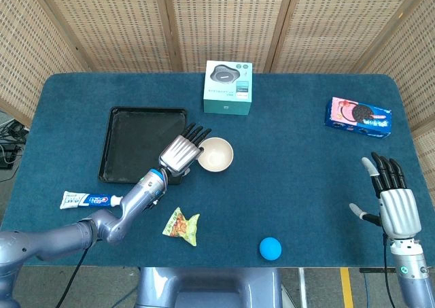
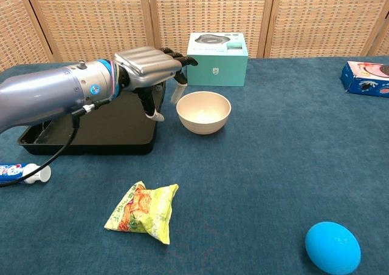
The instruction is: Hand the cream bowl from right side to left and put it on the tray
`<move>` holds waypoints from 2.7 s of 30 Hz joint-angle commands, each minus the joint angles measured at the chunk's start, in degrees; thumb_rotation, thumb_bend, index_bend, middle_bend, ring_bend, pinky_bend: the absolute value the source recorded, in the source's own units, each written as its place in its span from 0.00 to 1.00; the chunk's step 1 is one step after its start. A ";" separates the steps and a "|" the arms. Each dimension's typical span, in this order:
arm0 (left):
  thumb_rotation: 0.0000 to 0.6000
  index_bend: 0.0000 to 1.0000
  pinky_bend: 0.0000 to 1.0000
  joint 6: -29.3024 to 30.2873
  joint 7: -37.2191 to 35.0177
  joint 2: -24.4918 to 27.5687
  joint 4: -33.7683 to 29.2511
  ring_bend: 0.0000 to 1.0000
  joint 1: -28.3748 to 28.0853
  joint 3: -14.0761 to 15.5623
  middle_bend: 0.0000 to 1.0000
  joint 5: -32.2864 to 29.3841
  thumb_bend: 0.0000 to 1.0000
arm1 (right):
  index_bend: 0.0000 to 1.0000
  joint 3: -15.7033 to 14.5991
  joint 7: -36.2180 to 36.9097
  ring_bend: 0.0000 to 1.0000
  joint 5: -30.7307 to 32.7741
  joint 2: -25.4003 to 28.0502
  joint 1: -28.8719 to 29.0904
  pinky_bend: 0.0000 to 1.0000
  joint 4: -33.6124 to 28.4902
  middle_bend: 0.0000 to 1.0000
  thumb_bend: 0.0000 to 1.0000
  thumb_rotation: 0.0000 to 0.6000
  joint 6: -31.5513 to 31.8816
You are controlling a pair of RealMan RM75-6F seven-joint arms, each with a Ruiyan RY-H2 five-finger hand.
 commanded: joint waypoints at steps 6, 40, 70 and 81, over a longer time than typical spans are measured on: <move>1.00 0.56 0.00 -0.83 1.38 -2.76 2.62 0.00 -2.04 0.60 0.00 -1.84 0.19 | 0.04 0.45 1.06 0.00 0.12 0.31 -0.22 0.00 -0.08 0.00 0.23 1.00 -0.01; 1.00 0.67 0.00 -1.14 5.66 -10.06 11.36 0.00 -6.87 2.08 0.00 -8.58 0.42 | 0.04 1.22 4.25 0.00 -1.83 1.35 -1.04 0.00 -1.00 0.00 0.23 1.00 1.89; 1.00 0.67 0.00 5.96 -7.51 10.15 2.98 0.00 9.24 9.47 0.00 -6.43 0.42 | 0.05 0.29 0.48 0.00 -4.76 1.58 -1.51 0.00 -3.19 0.00 0.23 1.00 3.11; 1.00 0.67 0.00 3.73 -12.38 7.46 10.02 0.00 10.61 9.41 0.00 -5.21 0.42 | 0.05 0.20 -0.22 0.00 -4.86 1.26 -1.42 0.00 -3.06 0.00 0.23 1.00 2.74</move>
